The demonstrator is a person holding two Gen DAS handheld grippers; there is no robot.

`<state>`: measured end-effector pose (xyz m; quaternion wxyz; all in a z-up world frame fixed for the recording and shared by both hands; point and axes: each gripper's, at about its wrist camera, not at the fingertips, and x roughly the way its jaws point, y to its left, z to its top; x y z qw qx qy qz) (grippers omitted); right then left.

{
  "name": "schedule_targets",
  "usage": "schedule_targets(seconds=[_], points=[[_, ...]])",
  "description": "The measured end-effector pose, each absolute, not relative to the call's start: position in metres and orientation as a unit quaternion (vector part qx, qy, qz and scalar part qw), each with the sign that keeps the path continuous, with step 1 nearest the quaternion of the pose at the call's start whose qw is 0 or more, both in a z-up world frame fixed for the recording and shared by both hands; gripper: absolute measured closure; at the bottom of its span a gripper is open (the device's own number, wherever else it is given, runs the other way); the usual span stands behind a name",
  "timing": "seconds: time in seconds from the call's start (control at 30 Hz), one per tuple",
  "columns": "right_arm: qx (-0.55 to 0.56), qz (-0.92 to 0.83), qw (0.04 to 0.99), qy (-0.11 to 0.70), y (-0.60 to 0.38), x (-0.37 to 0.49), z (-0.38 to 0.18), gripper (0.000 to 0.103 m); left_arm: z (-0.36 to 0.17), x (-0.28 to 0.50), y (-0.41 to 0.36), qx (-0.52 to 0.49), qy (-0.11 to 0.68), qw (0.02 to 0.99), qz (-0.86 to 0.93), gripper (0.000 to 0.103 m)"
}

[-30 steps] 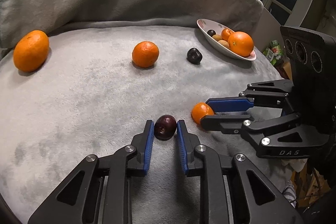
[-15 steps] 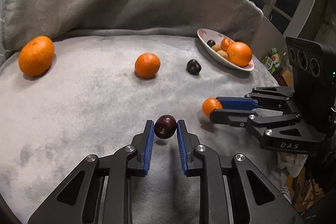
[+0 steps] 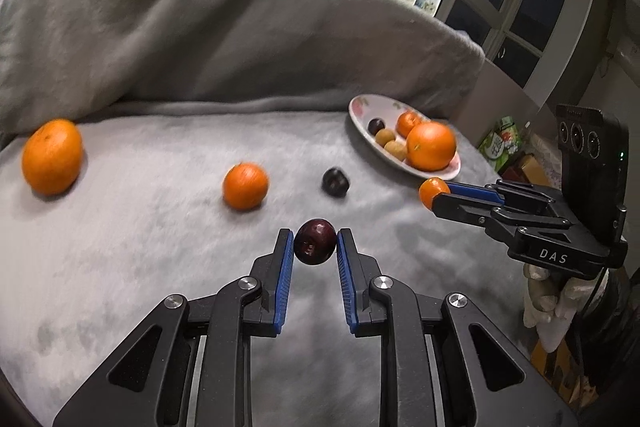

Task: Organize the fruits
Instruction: 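Carry the plum and mandarin with both grippers over the floral plate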

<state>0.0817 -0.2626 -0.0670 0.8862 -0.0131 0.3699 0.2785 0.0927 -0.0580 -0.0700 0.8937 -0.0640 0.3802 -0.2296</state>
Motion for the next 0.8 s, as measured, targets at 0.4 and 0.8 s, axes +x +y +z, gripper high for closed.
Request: schedule_targets(seconds=[0.4,0.8], points=[[-0.001,0.24,0.91,0.339,-0.299,0.1,-0.042,0.08,-0.052,0.115,-0.099,-0.061,0.357,0.897,-0.255,0.083],[-0.002,0.209,0.923,0.324,-0.325,0.136,-0.035,0.08,-0.041,0.143,-0.133,-0.05,0.343,0.899,-0.269,0.083]])
